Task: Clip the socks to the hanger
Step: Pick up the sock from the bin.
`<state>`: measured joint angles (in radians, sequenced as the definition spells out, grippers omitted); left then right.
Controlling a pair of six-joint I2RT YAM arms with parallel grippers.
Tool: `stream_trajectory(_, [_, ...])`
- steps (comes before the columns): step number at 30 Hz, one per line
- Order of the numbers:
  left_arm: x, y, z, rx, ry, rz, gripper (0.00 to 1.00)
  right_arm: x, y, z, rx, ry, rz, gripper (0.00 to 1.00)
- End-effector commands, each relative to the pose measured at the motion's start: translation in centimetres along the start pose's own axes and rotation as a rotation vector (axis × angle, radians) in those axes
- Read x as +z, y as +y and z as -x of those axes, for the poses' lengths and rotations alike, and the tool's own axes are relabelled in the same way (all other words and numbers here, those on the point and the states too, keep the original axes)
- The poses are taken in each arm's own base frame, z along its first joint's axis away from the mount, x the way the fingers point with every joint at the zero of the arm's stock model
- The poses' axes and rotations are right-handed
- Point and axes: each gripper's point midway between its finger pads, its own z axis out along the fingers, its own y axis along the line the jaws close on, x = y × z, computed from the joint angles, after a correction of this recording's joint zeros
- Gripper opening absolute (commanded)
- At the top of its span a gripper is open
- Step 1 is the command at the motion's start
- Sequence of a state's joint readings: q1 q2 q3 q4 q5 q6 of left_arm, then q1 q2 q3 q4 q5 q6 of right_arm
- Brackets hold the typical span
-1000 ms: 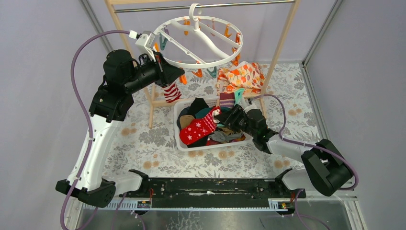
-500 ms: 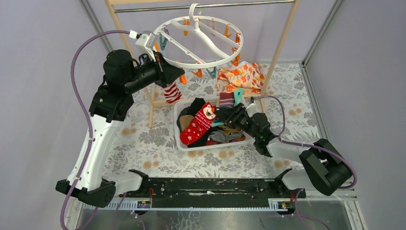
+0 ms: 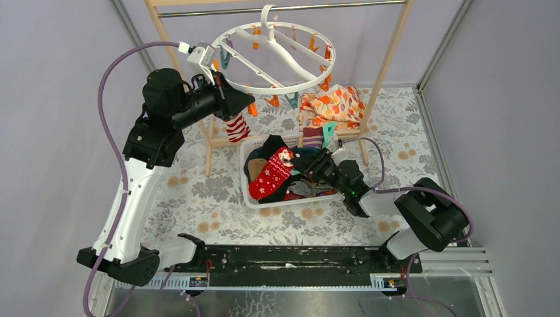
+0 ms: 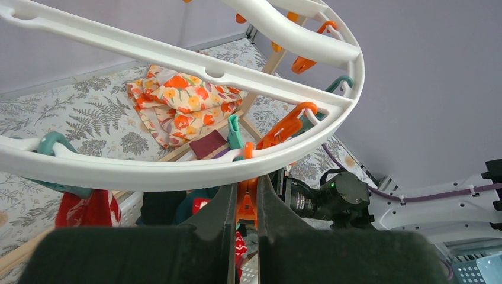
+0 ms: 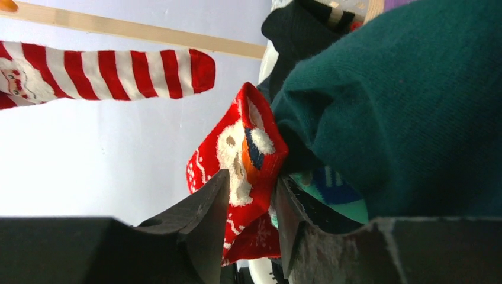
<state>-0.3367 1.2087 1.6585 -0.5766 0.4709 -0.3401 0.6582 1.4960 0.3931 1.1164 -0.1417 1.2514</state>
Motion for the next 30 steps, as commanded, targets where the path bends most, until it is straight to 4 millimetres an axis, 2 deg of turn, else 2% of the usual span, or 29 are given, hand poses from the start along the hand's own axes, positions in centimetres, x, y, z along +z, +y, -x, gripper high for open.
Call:
stream_trajectory(1, [-0.7, -1.1, 1.4, 0.039, -0.036, -0.035, 0.00, 0.8, 3.8, 2.0, -0.015, -0.108, 0.127, 0.40])
stream_trajectory(3, [-0.6, -1.0, 1.3, 0.038, -0.032, -0.036, 0.00, 0.7, 4.5, 2.4, -0.011, -0.131, 0.158, 0.38])
stream_trajectory(7, [-0.6, -1.0, 1.1, 0.038, -0.029, -0.035, 0.00, 0.3, 5.4, 3.0, -0.026, -0.164, 0.189, 0.27])
stream_trajectory(12, [-0.5, -0.9, 1.1, 0.036, -0.028, -0.036, 0.00, 0.2, 5.1, 3.8, -0.054, -0.203, 0.155, 0.18])
stream_trajectory(14, [-0.4, -0.9, 1.1, 0.034, -0.026, -0.037, 0.00, 0.4, 4.8, 4.1, -0.054, -0.219, 0.139, 0.18])
stream_trajectory(18, [-0.6, -1.1, 1.1, 0.038, -0.028, -0.042, 0.00, 1.2, 4.3, 4.1, -0.066, -0.208, 0.094, 0.31])
stream_trajectory(25, [-0.8, -1.2, 1.2, 0.043, -0.032, -0.042, 0.00, 2.0, 4.1, 4.1, -0.064, -0.206, 0.080, 0.30])
stream_trajectory(26, [-0.8, -1.2, 1.2, 0.044, -0.033, -0.042, 0.00, 2.1, 4.0, 4.1, -0.062, -0.206, 0.074, 0.28])
stream_trajectory(30, [-0.8, -1.2, 1.2, 0.048, -0.032, -0.041, 0.00, 2.2, 4.4, 4.3, -0.075, -0.218, 0.084, 0.05])
